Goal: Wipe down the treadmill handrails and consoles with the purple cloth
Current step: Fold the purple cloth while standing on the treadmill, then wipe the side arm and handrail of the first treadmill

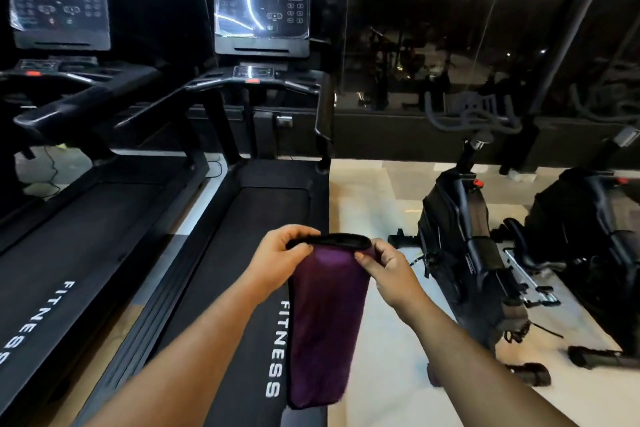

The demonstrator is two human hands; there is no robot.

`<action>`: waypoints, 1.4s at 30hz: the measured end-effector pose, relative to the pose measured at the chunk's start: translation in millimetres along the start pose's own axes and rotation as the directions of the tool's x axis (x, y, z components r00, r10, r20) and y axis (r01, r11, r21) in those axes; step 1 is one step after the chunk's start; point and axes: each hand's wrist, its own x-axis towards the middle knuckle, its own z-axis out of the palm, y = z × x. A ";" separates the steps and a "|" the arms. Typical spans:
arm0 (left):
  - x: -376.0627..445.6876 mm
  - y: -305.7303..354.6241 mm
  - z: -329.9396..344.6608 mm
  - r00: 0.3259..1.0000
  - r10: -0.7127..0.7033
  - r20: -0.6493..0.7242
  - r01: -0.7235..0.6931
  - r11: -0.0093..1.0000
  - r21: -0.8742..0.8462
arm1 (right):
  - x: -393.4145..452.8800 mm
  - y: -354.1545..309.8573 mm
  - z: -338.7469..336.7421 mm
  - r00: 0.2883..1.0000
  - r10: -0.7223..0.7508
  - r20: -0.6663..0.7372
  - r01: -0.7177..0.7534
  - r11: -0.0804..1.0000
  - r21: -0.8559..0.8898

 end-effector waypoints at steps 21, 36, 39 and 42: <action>147.5 -49.2 202.9 0.891 -0.402 0.210 0.443 0.870 -0.215 | 111.7 96.5 -178.8 0.913 0.395 0.106 -0.394 0.919 -0.031; 340.8 -63.9 169.7 0.985 -0.173 -0.010 0.151 0.829 0.538 | 339.4 91.2 -183.7 0.996 0.065 0.068 -0.039 0.941 -0.335; 369.0 -51.4 153.3 0.994 0.028 -0.102 0.074 0.507 0.859 | 384.8 78.4 -175.5 0.999 -0.051 -0.020 0.036 0.889 -0.456; 405.5 -57.0 136.3 0.983 0.102 -0.151 0.092 0.438 0.894 | 434.8 69.8 -168.4 0.988 -0.114 -0.101 0.054 0.884 -0.464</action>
